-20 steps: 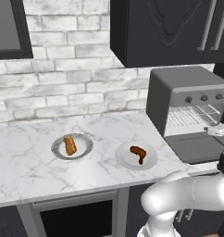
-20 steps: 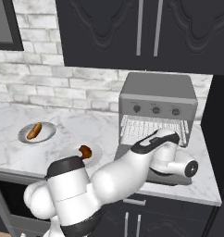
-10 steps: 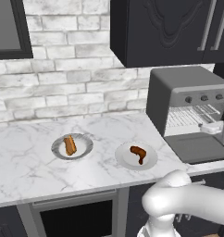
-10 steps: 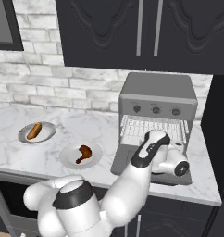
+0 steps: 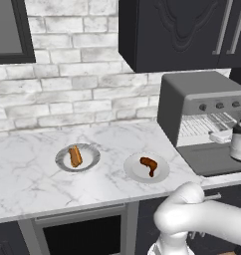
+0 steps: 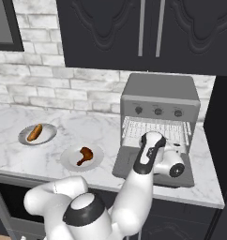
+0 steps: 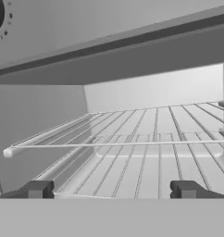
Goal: Open the toaster oven door. Place the hotdog bun on the top rack in the toaster oven and place the chicken drumstick on the bottom rack.
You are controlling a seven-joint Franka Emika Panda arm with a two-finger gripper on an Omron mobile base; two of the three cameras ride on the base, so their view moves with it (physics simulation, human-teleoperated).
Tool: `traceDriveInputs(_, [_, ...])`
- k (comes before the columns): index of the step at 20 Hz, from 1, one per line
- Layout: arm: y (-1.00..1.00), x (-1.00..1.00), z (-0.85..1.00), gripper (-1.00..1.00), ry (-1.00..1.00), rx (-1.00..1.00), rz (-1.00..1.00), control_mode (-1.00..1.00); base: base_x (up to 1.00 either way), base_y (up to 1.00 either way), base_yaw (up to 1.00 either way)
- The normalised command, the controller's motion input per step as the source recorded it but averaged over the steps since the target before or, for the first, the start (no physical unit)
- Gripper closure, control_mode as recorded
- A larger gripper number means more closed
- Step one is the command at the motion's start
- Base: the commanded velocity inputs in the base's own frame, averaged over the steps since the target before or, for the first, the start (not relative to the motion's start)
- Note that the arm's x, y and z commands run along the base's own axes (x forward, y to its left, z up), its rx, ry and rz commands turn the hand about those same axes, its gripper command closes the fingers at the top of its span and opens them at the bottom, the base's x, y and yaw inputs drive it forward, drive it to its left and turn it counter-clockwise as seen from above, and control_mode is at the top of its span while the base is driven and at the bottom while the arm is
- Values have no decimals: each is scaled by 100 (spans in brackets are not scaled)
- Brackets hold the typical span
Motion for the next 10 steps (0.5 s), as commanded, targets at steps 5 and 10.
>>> traceDriveInputs(5, [0, 25, 0, -100, 0, 0, 0, -100, 0, 0, 0])
traceDriveInputs(10, [0, 5, -22, -100, 0, 0, 0, -100, 0, 0, 0])
